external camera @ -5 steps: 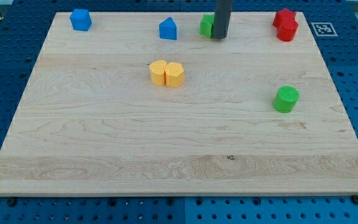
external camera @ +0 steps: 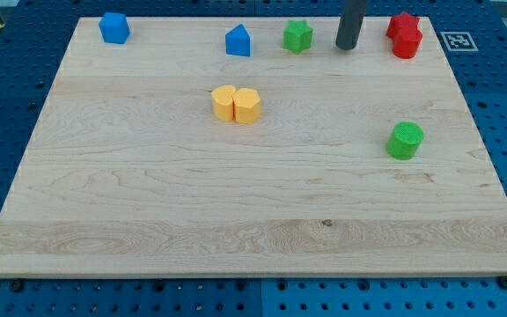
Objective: Slightly push the green star upwards
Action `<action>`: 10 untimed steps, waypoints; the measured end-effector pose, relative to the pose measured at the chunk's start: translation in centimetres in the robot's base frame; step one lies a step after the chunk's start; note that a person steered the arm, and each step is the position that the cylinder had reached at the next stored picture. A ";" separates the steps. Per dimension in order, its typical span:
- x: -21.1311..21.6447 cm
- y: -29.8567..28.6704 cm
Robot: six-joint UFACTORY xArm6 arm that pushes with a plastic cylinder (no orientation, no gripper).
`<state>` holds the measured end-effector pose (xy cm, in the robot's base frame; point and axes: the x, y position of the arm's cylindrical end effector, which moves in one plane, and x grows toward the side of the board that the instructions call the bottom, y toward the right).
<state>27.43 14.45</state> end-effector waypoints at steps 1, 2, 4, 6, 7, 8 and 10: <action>0.2 0.0; -1.0 0.0; -1.2 -1.5; -1.6 -6.2; -1.9 -6.7; -1.9 -6.7; -6.3 -4.5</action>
<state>21.17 9.95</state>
